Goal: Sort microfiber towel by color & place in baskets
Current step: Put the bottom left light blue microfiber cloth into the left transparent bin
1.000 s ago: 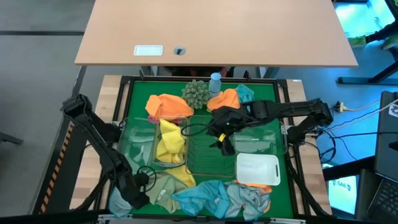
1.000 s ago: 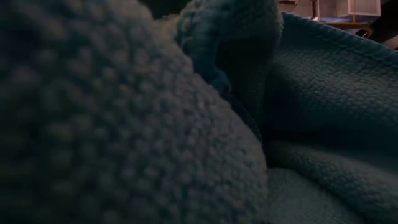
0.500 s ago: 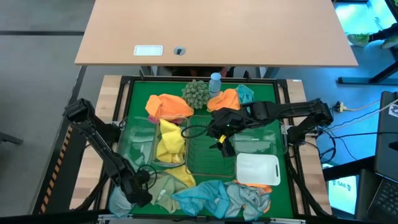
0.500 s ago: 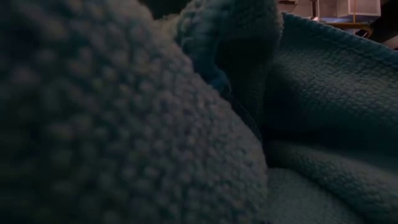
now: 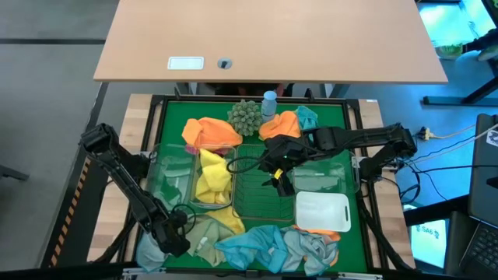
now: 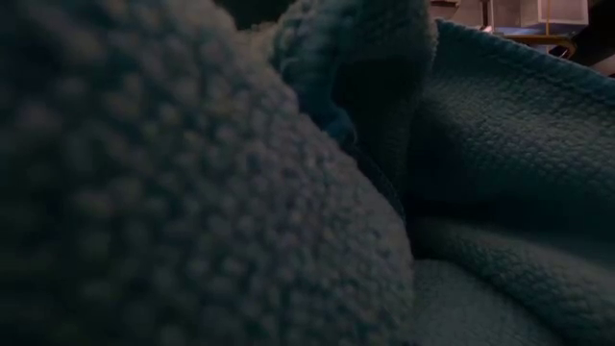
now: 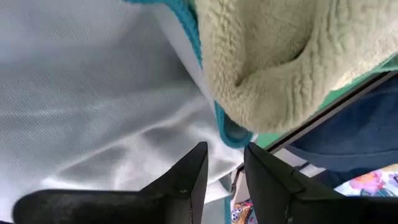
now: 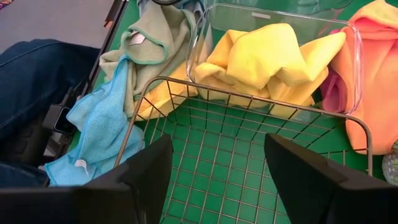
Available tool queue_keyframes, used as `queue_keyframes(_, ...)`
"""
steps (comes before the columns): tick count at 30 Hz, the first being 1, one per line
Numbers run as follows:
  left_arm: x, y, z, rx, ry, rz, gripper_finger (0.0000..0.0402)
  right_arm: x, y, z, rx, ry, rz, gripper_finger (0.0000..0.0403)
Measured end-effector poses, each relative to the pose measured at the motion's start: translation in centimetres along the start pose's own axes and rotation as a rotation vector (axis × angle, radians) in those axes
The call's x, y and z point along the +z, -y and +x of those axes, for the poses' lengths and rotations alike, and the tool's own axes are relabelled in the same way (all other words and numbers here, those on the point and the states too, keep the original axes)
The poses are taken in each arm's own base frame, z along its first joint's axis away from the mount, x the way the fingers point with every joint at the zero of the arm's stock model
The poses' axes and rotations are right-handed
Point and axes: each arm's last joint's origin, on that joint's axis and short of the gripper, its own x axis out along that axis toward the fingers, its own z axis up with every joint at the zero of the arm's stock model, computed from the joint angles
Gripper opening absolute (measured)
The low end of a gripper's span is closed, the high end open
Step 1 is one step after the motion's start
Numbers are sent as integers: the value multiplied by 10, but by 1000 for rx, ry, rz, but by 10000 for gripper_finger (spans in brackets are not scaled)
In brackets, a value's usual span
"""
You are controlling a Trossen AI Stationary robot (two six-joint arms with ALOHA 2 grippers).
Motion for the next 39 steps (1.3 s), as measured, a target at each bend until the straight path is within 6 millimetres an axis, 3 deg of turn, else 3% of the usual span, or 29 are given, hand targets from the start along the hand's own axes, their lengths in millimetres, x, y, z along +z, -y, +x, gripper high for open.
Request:
queue_keyframes(11,-8,5,-5,-73,-69,11,98,0,0,0,0,0,0,254)
queue_keyframes(24,-14,1,-2,-88,52,-43,98,0,0,0,0,0,0,254)
queue_keyframes(39,-11,-4,37,43,84,-45,98,0,0,0,0,-1,0,254)
